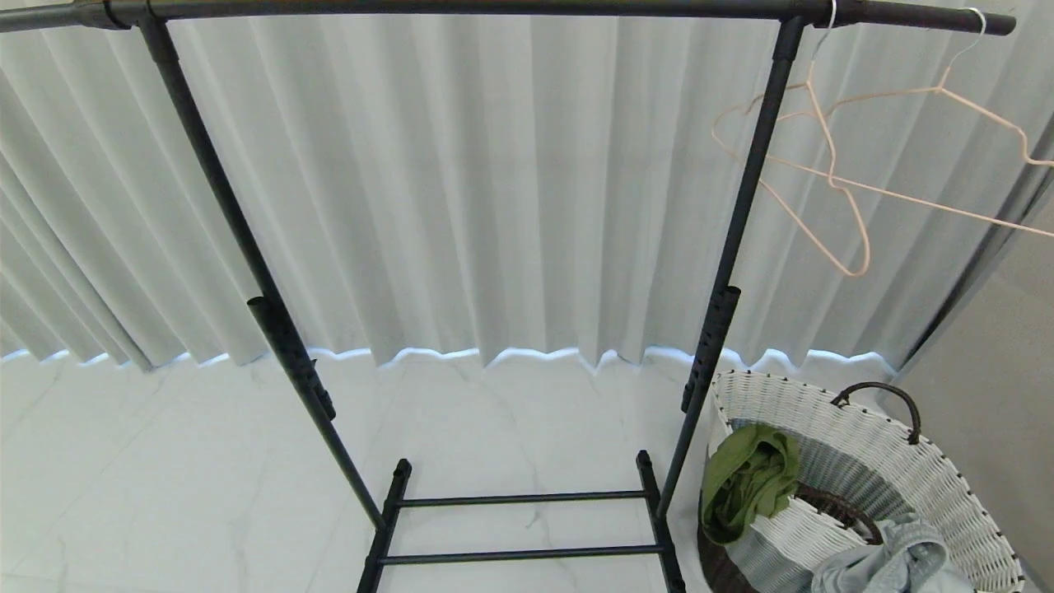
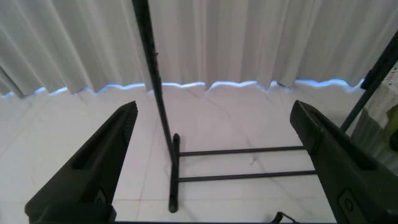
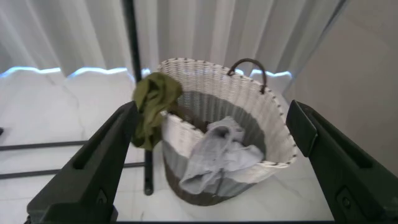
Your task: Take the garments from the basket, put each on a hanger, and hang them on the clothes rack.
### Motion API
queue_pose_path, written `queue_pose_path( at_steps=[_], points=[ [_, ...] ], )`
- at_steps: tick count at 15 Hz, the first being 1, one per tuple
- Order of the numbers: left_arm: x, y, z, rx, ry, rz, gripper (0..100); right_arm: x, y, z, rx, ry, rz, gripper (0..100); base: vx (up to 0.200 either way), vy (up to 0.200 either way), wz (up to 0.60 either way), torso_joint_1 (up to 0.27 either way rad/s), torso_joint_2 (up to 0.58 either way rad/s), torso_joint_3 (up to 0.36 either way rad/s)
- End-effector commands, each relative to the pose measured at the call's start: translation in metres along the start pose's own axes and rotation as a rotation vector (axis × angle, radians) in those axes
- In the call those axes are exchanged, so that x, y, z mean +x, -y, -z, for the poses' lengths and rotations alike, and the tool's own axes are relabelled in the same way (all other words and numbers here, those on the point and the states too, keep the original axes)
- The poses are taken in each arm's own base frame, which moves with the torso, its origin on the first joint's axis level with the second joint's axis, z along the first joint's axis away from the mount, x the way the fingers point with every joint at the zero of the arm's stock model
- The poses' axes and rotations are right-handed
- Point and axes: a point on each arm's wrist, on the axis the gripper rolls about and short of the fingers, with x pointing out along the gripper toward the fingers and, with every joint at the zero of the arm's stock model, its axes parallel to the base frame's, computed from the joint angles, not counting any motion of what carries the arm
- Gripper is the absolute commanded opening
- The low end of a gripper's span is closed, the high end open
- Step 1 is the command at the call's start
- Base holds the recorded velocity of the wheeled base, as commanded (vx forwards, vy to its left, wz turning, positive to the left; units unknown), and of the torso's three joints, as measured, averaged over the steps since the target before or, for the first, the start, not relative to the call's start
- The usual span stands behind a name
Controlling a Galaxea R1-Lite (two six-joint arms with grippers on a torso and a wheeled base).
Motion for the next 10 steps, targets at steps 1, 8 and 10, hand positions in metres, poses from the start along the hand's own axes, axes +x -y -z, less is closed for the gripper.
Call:
queue_pose_path(
  at_steps=[1, 8, 10],
  points=[
    [0.0, 0.0, 0.0, 0.0, 0.0, 0.0, 100, 0.0, 0.0, 0.0, 0.0, 0.001, 0.0, 100, 0.0, -0.2, 0.0, 0.002, 0.01, 0.002],
    [0.0, 0.0, 0.0, 0.0, 0.0, 0.0, 100, 0.0, 0.0, 0.0, 0.0, 0.001, 0.0, 100, 0.0, -0.029, 0.0, -0.017, 0.05, 0.028],
    [0.0, 0.0, 0.0, 0.0, 0.0, 0.0, 100, 0.0, 0.0, 0.0, 0.001, 0.001, 0.0, 100, 0.0, 0.0, 0.0, -0.139, 0.38, 0.237]
  ],
)
